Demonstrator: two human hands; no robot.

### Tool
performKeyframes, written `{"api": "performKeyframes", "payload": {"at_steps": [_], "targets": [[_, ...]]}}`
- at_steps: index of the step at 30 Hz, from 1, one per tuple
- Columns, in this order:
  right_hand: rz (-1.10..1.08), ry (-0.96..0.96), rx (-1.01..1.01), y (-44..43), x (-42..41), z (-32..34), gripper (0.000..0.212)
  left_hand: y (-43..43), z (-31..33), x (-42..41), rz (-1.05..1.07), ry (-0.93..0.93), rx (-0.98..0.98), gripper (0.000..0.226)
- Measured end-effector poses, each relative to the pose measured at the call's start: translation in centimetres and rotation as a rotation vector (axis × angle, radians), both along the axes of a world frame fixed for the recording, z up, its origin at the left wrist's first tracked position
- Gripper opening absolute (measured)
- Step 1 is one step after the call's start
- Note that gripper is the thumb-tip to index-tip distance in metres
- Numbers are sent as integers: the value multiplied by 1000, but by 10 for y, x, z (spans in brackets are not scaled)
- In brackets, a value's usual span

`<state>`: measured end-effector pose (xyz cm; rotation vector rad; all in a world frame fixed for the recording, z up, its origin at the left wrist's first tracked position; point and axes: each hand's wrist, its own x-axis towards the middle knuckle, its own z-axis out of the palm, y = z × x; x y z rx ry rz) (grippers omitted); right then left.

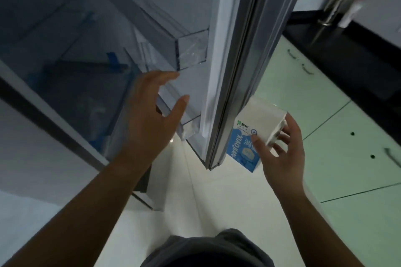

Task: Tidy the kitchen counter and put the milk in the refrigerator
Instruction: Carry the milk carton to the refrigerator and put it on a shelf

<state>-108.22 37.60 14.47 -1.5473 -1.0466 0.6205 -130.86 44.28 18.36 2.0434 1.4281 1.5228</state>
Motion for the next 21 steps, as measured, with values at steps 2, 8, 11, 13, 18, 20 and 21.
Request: {"api": "performKeyframes", "payload": {"at_steps": [2, 8, 11, 13, 18, 20, 21], "targets": [[-13, -17, 19, 6, 12, 6, 69, 15, 15, 10, 8, -31, 106, 40], [-15, -50, 49, 27, 48, 19, 71, 74, 56, 53, -76, 100, 309, 40], [7, -51, 62, 42, 68, 23, 70, 112, 60, 76, -122, 354, 212, 37], [18, -42, 69, 54, 84, 27, 69, 132, 60, 93, -148, 425, 183, 34], [44, -13, 93, 93, 126, 33, 67, 175, 64, 136, -79, 471, 225, 34], [42, -1, 96, 112, 138, 35, 66, 191, 65, 152, -54, 492, 213, 36], [40, 5, 99, 121, 143, 36, 66, 198, 68, 159, -58, 502, 208, 36]]}}
